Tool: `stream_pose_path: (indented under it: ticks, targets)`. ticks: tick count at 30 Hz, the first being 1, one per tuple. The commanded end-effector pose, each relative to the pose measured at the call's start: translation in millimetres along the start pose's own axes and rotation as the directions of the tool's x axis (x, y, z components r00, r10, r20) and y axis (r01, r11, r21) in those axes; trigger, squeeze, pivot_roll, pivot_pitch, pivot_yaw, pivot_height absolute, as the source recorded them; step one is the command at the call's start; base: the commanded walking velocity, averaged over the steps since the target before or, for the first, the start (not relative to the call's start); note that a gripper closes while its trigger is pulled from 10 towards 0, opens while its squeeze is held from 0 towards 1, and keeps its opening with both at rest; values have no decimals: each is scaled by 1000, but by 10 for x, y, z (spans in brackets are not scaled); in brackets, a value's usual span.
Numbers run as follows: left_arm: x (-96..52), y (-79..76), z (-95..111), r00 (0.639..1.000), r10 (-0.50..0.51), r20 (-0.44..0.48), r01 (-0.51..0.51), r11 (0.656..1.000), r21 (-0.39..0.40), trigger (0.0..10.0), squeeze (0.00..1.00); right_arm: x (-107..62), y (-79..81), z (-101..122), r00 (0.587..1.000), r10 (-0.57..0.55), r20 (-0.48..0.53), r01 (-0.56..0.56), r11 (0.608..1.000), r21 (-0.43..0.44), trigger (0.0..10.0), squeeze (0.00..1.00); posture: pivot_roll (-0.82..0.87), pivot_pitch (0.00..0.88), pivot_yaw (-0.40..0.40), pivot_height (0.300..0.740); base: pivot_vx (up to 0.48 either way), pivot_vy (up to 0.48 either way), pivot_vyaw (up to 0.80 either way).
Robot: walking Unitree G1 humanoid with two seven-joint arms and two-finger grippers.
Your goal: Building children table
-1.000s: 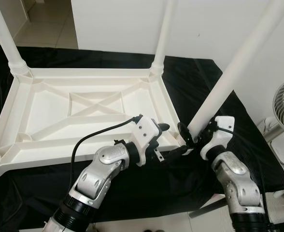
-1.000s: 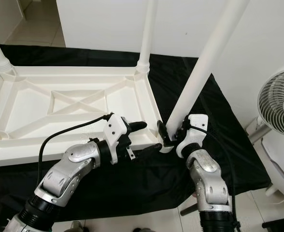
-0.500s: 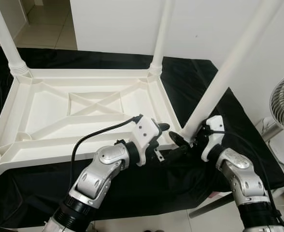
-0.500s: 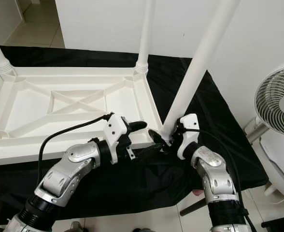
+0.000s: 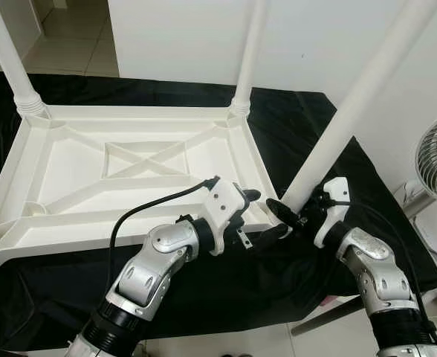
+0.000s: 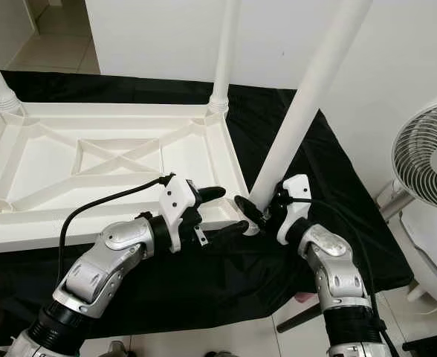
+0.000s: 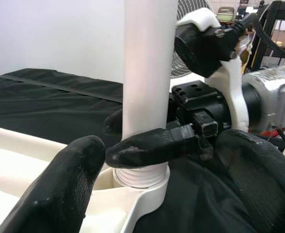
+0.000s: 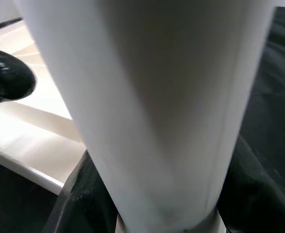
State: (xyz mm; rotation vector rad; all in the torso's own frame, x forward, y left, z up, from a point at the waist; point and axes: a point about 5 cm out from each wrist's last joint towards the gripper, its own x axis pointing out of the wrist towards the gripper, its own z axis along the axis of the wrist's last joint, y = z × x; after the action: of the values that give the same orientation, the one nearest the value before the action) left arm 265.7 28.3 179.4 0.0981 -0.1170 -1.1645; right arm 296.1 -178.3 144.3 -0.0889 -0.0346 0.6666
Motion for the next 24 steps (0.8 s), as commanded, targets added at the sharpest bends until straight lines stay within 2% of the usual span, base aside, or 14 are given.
stream_pose_path:
  ticks: [1, 5, 7, 11, 13, 16, 17, 18, 19, 21, 22, 23, 24]
  targets:
    - [20, -20, -10, 1000, 6, -3, -6, 1000, -5, 10000, 0, -23, 48, -129, 998, -10, -54, 12, 999, 37, 10000, 0, 49, 86, -96, 740, 0, 0, 0]
    - [25, -19, -13, 1000, 4, -4, -4, 1000, -5, 10000, 0, -23, 34, -142, 994, -84, -65, 86, 995, 39, 10000, 0, 43, 89, -96, 740, 0, 0, 0]
    - [26, -28, -17, 1000, -2, -4, 1, 1000, -8, 10000, 0, -21, 54, -139, 982, -178, -60, 181, 982, 51, 10000, 0, 33, 93, -89, 740, 0, 0, 0]
    - [28, -36, -23, 1000, -7, -6, 7, 1000, -10, 10000, 0, -19, 96, -127, 971, -233, -52, 236, 970, 63, 10000, 0, 33, 93, -89, 740, 0, 0, 0]
    - [29, -46, -30, 1000, -13, -9, 13, 1000, -10, 10000, 0, -21, 125, -146, 940, -333, -69, 339, 936, 100, 10000, 0, 31, 96, -87, 740, 0, 0, 0]
    - [31, -56, -40, 1000, -20, -11, 20, 1000, -12, 10000, 0, -16, 158, -175, 846, -523, -103, 533, 832, 155, 10000, 0, 24, 98, -80, 740, 0, 0, 0]
    - [31, -56, -40, 1000, -20, -11, 20, 1000, -12, 10000, 0, -16, 158, -175, 846, -523, -103, 533, 832, 155, 10000, 0, 24, 98, -80, 740, 0, 0, 0]
    - [31, -56, -40, 1000, -21, -11, 21, 1000, -12, 10000, 0, -19, 159, -175, 816, -568, -109, 579, 802, 146, 10000, 0, 24, 98, -80, 740, 0, 0, 0]
    - [32, -56, -38, 1000, -22, -11, 22, 1000, -12, 10000, 0, -30, 169, -179, 761, -638, -120, 649, 750, 130, 10000, 0, 24, 98, -80, 740, 0, 0, 0]
    - [32, -56, -38, 1000, -22, -11, 22, 1000, -12, 10000, 0, -30, 169, -179, 761, -638, -120, 649, 750, 130, 10000, 0, 24, 98, -80, 740, 0, 0, 0]
    - [32, -54, -37, 1000, -23, -11, 23, 1000, -12, 10000, 0, -32, 186, -179, 710, -693, -125, 704, 700, 119, 10000, 0, 22, 99, -79, 740, 0, 0, 0]
    - [32, -54, -37, 1000, -23, -11, 23, 1000, -12, 10000, 0, -32, 186, -179, 710, -693, -125, 704, 700, 119, 10000, 0, 22, 99, -79, 740, 0, 0, 0]
    - [33, -52, -35, 1000, -22, -11, 22, 1000, -12, 10000, 0, -23, 224, -180, 677, -725, -130, 736, 666, 123, 10000, 0, 22, 99, -79, 740, 0, 0, 0]
